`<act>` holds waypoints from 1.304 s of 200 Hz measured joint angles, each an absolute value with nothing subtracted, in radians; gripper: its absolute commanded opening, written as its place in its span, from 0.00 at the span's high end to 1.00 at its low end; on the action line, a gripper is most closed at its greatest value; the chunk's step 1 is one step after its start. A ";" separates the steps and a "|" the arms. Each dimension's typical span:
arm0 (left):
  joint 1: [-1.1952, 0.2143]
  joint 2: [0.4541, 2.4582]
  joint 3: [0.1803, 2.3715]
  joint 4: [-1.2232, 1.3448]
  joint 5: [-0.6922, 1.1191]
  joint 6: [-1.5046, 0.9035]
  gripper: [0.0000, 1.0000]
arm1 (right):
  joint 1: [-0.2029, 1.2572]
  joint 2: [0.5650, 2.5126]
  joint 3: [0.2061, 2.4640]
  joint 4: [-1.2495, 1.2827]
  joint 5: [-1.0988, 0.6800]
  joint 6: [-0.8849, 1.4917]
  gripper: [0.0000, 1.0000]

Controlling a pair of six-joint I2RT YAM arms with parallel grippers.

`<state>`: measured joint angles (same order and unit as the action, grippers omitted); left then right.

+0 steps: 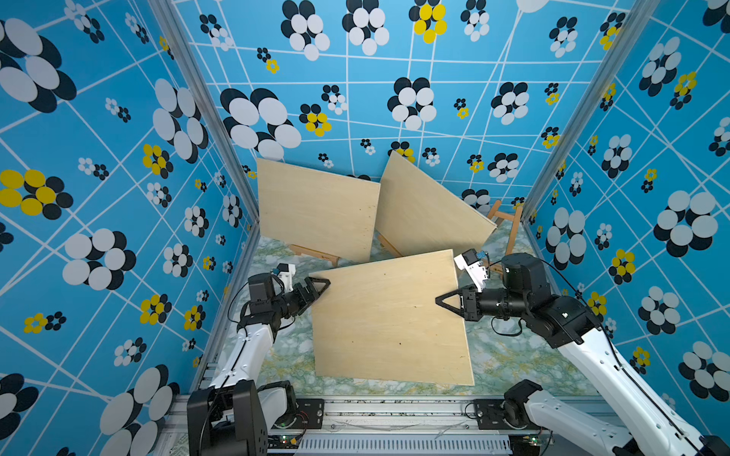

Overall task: Assemble the easel
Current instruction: Pick up the drawing board from the center of the board.

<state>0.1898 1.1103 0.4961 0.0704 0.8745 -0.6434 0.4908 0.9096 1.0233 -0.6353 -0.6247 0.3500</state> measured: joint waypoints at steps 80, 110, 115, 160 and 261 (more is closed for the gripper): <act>0.218 1.043 0.479 0.350 0.818 -0.690 0.01 | 0.491 0.786 0.731 -0.262 -0.619 0.231 1.00; 0.230 0.997 0.484 0.326 0.780 -0.651 0.00 | 0.492 0.778 0.657 -0.146 -0.627 0.196 1.00; 0.230 0.986 0.487 0.315 0.772 -0.641 0.00 | 0.493 0.774 0.646 -0.129 -0.627 0.190 1.00; 0.230 0.930 0.491 0.291 0.744 -0.610 0.02 | 0.500 0.727 0.572 -0.022 -0.617 0.142 1.00; 0.230 0.965 0.492 0.318 0.743 -0.622 0.06 | 0.503 0.733 0.526 0.068 -0.615 0.142 1.00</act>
